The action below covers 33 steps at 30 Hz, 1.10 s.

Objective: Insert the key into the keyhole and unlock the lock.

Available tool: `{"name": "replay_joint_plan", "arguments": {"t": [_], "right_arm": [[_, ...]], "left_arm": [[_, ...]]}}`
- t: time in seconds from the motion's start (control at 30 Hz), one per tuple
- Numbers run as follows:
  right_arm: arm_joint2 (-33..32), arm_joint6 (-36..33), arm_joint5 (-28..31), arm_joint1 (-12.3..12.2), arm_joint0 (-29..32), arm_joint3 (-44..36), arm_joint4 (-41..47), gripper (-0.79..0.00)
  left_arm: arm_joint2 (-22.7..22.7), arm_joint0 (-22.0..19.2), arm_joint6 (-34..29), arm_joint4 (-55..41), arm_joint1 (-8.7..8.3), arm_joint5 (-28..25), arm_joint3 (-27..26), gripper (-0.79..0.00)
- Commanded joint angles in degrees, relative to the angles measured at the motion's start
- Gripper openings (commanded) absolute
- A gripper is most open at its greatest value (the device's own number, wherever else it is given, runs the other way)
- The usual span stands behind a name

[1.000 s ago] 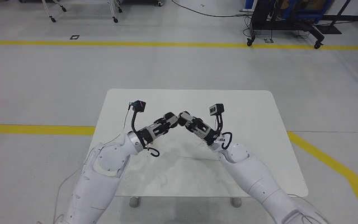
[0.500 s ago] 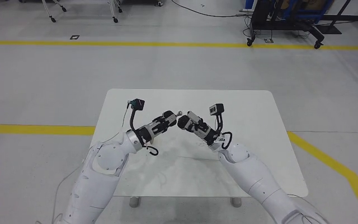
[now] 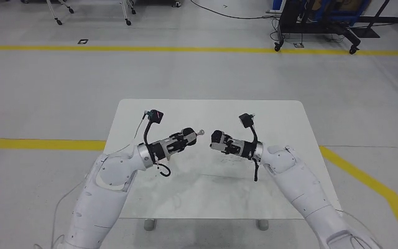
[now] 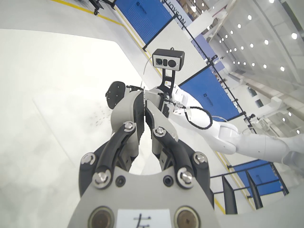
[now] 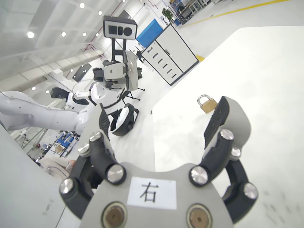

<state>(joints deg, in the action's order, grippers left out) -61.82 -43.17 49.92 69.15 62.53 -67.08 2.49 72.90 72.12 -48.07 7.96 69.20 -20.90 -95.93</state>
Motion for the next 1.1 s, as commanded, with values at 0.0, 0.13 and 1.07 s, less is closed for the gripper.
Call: {"name": "replay_joint_plan", "arguments": {"t": [0.0, 0.13, 1.07], "right_arm": [[-0.5, -1.01, 0.99, -0.34, 0.73, -0.87, 1.5, 0.0], [-0.14, -3.48, 2.0, -0.66, 1.32, -1.31, 6.01, -0.031], [7.33, -5.89, 5.3, -3.55, -1.97, 0.48, 12.57, -0.449]], "left_arm": [[0.23, -0.4, -2.9, 0.25, -0.32, -1.65, -0.02, -0.785], [-0.1, -0.51, -5.34, 0.16, -0.7, -3.88, -0.21, -0.785], [-4.09, -2.28, -8.84, 5.16, -2.48, -6.34, -0.37, -0.785]]}}
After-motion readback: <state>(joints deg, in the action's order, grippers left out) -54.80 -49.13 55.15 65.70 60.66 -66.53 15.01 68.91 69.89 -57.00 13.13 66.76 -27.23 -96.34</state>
